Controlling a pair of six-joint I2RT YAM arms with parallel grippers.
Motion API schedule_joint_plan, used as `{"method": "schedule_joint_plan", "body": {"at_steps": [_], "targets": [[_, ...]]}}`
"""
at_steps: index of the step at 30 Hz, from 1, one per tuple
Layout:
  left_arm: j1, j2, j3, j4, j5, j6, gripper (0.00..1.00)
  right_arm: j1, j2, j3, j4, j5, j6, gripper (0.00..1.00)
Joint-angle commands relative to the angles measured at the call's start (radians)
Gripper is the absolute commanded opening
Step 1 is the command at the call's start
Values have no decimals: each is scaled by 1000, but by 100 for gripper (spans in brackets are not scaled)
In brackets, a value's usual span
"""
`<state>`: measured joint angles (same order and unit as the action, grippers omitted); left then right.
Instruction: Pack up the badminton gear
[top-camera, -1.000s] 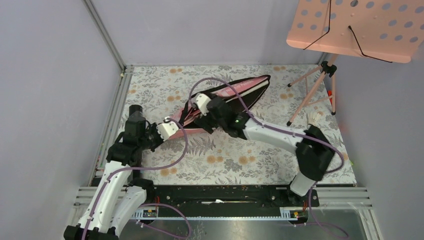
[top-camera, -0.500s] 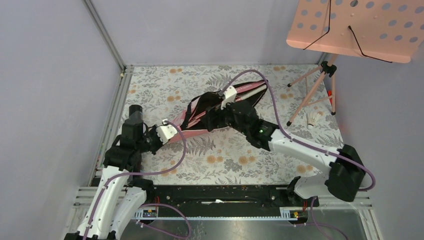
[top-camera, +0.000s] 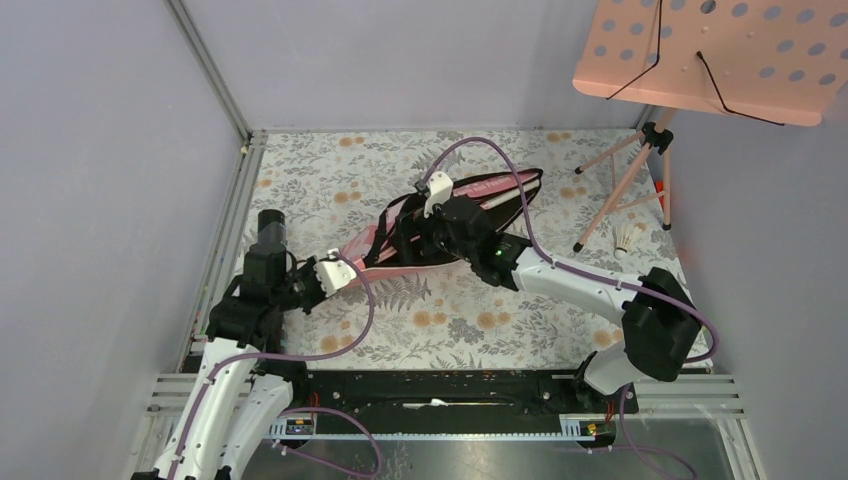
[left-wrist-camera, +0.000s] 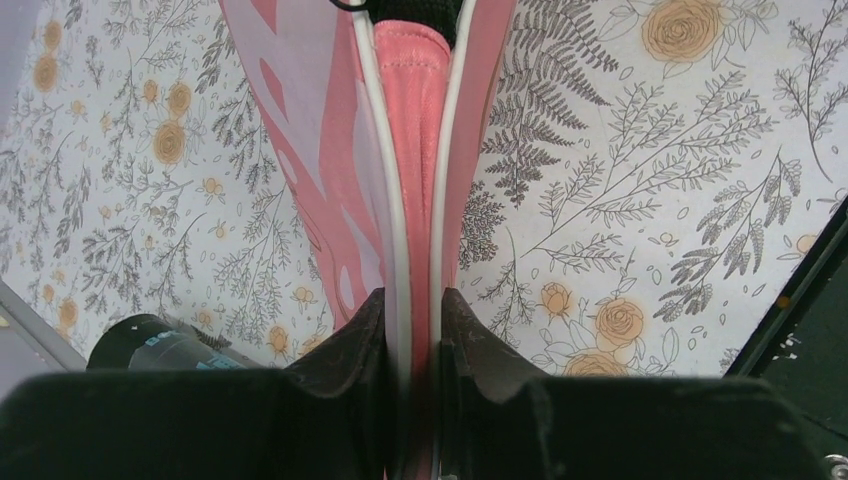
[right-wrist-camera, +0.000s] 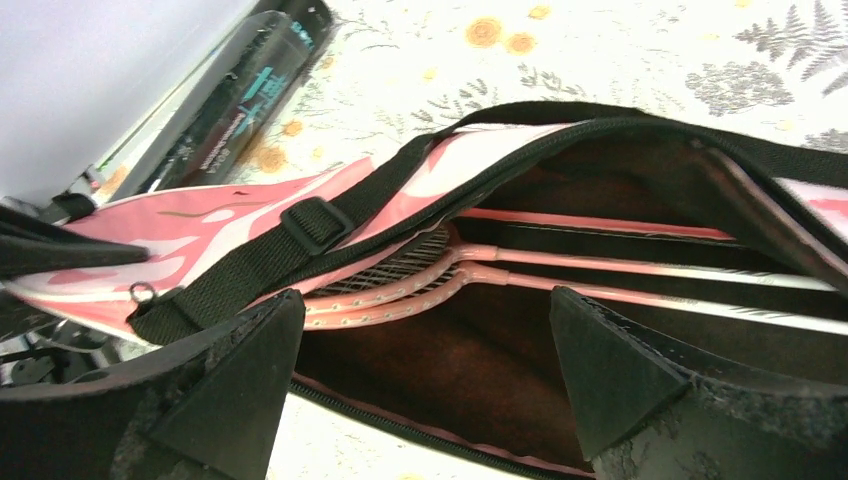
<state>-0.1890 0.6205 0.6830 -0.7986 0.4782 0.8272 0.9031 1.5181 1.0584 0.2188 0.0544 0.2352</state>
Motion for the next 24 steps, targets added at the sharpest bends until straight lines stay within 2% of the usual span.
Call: {"method": "schedule_joint_plan", "body": {"at_steps": [1,4,6,13,20,24], "targets": [[-12,-6,-10,-21,83,71,0,-4,-44,78,-51,131,-44,100],[-13,-8,-10,-21,88,88,0,-25,-49,150,-206,184,89,100],[-15,-13,-10,-21,97,100,0,-26,-44,158,-277,162,107,100],[-23,-19,-23,-21,88,124,0,-23,3,114,-237,-7,83,100],[-29,-26,-19,-21,97,118,0,-10,105,204,-292,-14,75,100],[-29,-22,-17,-19,96,118,0,10,116,183,-266,-50,93,100]]}}
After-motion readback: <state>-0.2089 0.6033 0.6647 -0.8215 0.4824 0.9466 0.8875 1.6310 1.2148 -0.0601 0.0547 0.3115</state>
